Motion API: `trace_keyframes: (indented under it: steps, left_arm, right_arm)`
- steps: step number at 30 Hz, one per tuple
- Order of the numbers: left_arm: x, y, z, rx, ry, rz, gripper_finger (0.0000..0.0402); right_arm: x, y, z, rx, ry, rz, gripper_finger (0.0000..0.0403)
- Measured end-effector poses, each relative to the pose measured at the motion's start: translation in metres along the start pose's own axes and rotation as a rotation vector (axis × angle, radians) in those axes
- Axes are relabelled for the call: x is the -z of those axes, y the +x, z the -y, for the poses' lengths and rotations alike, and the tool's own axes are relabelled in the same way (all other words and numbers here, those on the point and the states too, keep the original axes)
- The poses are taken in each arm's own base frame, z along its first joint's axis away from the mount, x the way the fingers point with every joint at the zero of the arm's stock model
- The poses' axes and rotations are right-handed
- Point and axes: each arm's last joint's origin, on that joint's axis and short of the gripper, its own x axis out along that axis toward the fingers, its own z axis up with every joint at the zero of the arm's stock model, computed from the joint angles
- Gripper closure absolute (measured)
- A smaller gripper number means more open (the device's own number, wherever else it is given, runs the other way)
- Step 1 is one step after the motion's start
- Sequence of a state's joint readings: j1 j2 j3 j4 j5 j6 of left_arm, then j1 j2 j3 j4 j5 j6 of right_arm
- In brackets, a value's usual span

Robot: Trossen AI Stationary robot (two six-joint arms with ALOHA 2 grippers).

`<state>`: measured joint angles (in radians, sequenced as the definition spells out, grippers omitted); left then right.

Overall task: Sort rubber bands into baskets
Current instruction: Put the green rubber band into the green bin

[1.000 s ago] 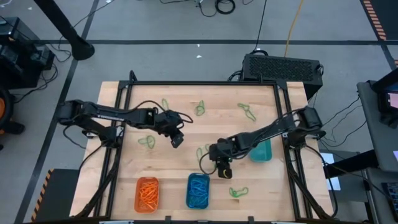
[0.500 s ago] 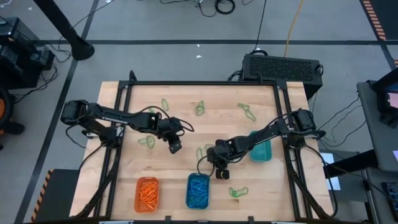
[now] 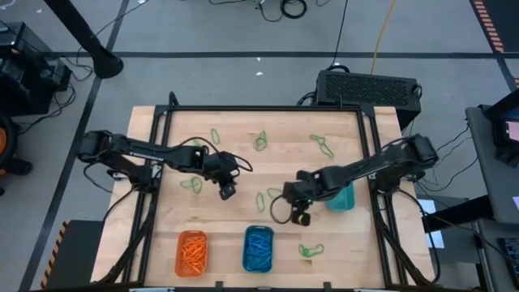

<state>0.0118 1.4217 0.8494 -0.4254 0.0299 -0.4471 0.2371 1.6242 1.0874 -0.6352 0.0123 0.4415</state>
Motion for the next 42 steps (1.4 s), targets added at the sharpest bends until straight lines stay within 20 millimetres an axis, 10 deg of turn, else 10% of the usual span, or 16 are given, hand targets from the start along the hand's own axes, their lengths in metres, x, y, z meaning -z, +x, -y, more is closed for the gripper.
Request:
trace_keyframes:
  steps: [14,24,42]
  left_arm:
    - [-0.026,-0.083,0.013,0.166,0.109,0.513,0.0272]
    - [-0.005,-0.101,-0.002,-0.014,0.05,0.521,0.0272]
    - [0.043,-0.074,-0.027,0.005,-0.248,0.544,0.0272]
  right_arm:
    - [0.059,-0.092,0.033,0.237,0.182,-0.119,0.0403]
    - [0.122,-0.074,0.062,0.199,0.407,-0.116,0.0403]
    - [0.133,-0.052,0.068,0.207,0.484,-0.099,0.0388]
